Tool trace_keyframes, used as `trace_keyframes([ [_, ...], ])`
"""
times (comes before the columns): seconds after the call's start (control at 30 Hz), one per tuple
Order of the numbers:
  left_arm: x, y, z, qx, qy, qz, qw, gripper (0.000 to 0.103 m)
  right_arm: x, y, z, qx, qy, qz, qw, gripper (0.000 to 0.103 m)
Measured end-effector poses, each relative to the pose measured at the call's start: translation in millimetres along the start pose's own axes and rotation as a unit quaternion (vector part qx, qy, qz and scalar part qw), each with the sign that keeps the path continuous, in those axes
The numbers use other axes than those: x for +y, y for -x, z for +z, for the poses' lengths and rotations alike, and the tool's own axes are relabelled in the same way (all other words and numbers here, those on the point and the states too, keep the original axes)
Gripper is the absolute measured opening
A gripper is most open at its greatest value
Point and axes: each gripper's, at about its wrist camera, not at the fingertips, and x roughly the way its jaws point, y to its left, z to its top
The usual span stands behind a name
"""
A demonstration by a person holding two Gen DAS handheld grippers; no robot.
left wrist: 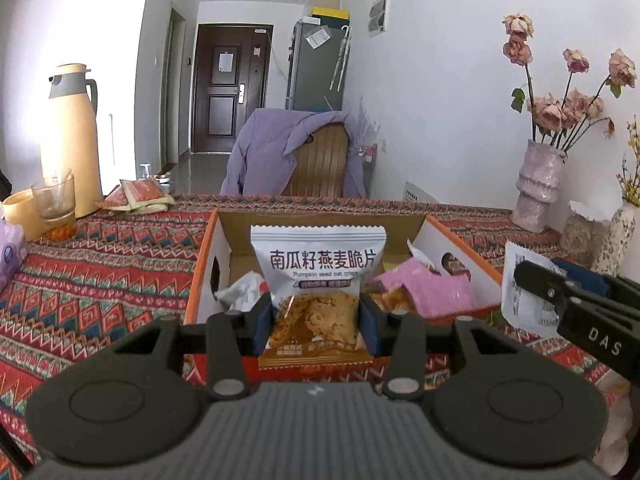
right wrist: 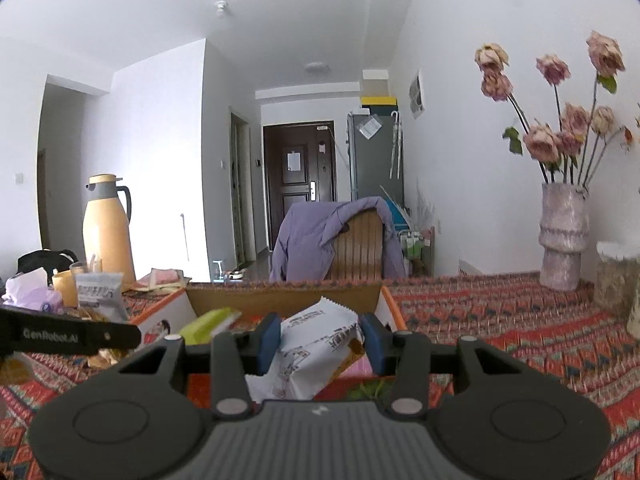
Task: Organize snacks
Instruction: 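Carry the white wrapper and oat packet into the box and open both tools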
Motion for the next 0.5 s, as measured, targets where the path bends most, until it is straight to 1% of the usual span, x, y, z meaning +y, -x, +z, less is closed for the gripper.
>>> trace_keyframes([
  [0.3, -5, -23, 26, -0.001, -0.002, 0.011, 0.9999, 0.044, -2, -45, 30, 0.008, -0.008, 0.005, 1.000, 0.044],
  [0.5, -6, -44, 45, -0.007, -0.001, 0.030, 0.9995, 0.044, 2, -77, 41, 0.018, 0.004, -0.006, 1.000, 0.044],
])
